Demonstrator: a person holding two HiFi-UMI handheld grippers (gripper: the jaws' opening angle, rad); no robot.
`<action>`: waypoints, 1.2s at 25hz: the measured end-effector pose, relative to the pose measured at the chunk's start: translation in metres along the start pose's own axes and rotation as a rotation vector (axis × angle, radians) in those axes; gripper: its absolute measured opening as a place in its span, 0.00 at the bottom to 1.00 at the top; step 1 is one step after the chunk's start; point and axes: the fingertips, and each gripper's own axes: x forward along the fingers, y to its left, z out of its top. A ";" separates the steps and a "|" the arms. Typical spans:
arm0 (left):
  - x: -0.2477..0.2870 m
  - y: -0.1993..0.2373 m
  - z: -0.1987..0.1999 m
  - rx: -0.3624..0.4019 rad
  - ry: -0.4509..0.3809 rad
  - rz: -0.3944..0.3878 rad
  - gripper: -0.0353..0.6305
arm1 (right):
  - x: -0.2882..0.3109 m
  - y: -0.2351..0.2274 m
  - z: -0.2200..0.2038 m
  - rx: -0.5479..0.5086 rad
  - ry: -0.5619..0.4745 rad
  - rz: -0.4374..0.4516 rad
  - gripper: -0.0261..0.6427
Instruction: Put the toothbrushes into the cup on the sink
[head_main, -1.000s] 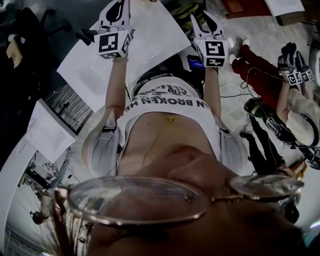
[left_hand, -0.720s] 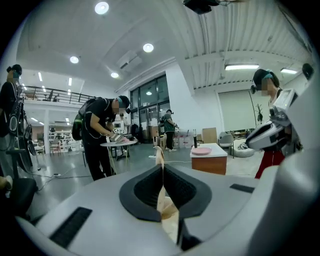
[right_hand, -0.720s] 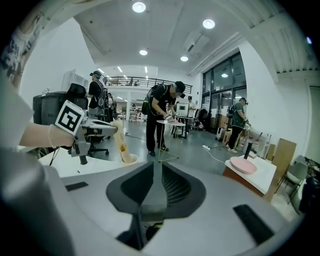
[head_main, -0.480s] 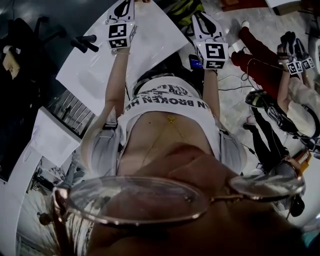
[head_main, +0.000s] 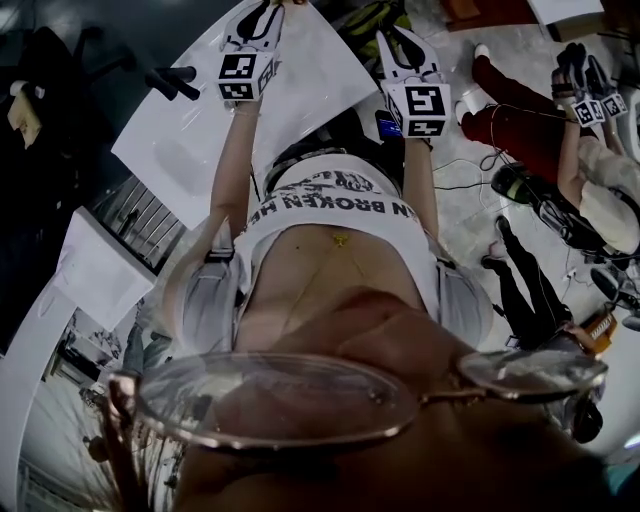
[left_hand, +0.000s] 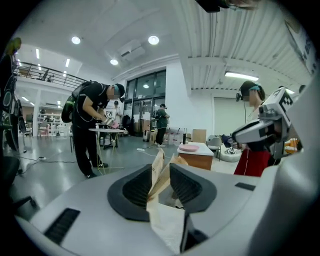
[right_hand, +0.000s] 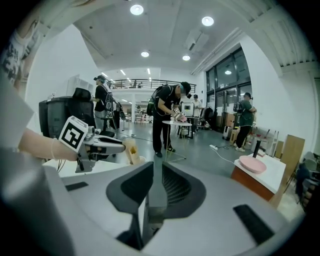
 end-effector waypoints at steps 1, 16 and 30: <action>-0.004 -0.001 0.004 -0.006 -0.012 0.002 0.22 | 0.002 0.002 0.002 -0.004 -0.002 0.011 0.14; -0.097 -0.041 0.033 -0.145 -0.155 0.122 0.14 | 0.025 0.074 0.017 -0.038 -0.076 0.291 0.12; -0.169 -0.038 0.054 -0.192 -0.223 0.240 0.07 | 0.018 0.169 0.066 -0.099 -0.202 0.524 0.08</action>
